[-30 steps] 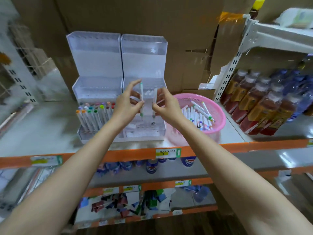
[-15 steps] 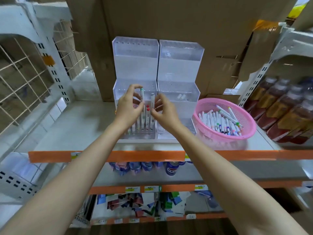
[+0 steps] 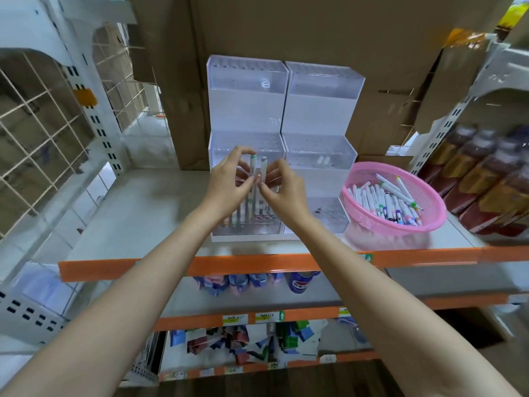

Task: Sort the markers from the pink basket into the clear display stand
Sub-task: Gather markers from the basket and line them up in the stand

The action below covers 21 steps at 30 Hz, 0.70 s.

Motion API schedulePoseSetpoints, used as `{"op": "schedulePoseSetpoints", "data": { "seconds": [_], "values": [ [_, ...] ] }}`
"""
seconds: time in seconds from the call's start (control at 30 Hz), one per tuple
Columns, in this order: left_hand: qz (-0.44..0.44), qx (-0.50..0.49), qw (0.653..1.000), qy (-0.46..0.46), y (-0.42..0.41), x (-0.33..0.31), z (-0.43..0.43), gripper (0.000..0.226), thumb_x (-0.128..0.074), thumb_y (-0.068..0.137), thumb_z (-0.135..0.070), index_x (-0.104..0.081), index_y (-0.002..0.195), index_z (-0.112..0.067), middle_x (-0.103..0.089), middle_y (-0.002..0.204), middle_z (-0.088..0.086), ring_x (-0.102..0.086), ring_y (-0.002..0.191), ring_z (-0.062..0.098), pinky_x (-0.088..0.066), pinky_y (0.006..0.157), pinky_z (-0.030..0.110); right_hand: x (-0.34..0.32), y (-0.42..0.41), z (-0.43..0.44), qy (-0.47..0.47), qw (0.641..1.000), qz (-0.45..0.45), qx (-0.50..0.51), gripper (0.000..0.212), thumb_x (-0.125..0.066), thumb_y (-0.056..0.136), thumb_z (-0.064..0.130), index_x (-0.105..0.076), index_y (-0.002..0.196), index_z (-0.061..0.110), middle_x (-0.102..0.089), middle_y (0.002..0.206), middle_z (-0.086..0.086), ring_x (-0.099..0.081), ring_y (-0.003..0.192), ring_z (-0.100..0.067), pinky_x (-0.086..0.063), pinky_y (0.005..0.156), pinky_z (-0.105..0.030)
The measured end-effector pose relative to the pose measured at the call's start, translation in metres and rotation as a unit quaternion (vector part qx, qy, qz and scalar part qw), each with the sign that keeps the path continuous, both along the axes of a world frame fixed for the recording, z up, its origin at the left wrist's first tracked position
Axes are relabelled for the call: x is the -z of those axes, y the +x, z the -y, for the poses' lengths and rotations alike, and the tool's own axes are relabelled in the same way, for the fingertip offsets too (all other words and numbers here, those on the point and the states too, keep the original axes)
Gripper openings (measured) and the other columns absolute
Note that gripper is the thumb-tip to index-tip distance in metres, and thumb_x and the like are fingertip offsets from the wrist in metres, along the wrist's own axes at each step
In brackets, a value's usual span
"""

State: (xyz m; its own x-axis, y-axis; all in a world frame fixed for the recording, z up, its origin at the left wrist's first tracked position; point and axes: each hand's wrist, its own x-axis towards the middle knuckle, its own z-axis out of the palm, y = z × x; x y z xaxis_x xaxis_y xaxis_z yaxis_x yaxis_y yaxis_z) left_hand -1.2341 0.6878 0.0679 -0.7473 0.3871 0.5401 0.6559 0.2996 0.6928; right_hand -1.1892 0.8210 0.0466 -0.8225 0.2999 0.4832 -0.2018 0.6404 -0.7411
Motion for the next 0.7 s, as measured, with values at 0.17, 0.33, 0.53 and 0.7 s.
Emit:
{"op": "schedulePoseSetpoints", "data": {
  "seconds": [0.17, 0.33, 0.53, 0.7],
  "values": [
    [-0.022, 0.015, 0.999, -0.023, -0.006, 0.005, 0.004, 0.034, -0.07, 0.081, -0.004, -0.055, 0.111, -0.01, -0.06, 0.083, 0.006, -0.061, 0.073, 0.013, -0.046, 0.066, 0.005, 0.0, -0.001, 0.005, 0.012, 1.0, -0.002, 0.004, 0.023, -0.07, 0.081, 0.005, -0.053, 0.097, 0.003, -0.062, 0.073, -0.002, -0.063, 0.067, -0.019, -0.052, 0.065, -0.037],
    [-0.03, 0.019, 0.998, -0.049, -0.012, 0.006, 0.005, 0.029, -0.07, 0.081, -0.005, -0.053, 0.104, -0.009, -0.058, 0.084, 0.003, -0.062, 0.077, 0.015, -0.047, 0.066, 0.008, -0.005, 0.002, 0.007, 0.02, 1.0, 0.005, -0.005, 0.056, -0.068, 0.082, 0.002, -0.044, 0.129, 0.019, -0.053, 0.068, 0.016, -0.058, 0.062, -0.004, -0.047, 0.059, -0.017],
    [-0.044, 0.024, 0.996, -0.071, -0.013, 0.006, 0.006, 0.025, -0.069, 0.082, -0.003, -0.052, 0.1, -0.006, -0.059, 0.083, 0.002, -0.062, 0.077, 0.018, -0.053, 0.07, 0.023, -0.006, 0.003, 0.008, 0.046, 0.999, 0.016, -0.013, 0.049, -0.066, 0.082, -0.003, -0.048, 0.121, 0.019, -0.053, 0.069, 0.019, -0.06, 0.066, -0.016, -0.054, 0.064, -0.035],
    [-0.059, 0.027, 0.994, -0.09, -0.015, 0.009, 0.007, 0.022, -0.066, 0.082, -0.002, -0.052, 0.098, -0.006, -0.061, 0.084, 0.004, -0.062, 0.077, 0.019, -0.054, 0.071, 0.031, -0.007, 0.003, 0.009, 0.05, 0.998, 0.023, -0.012, 0.047, -0.064, 0.082, -0.003, -0.046, 0.12, 0.018, -0.051, 0.072, 0.019, -0.06, 0.067, -0.02, -0.054, 0.063, -0.039]
  ]
}}
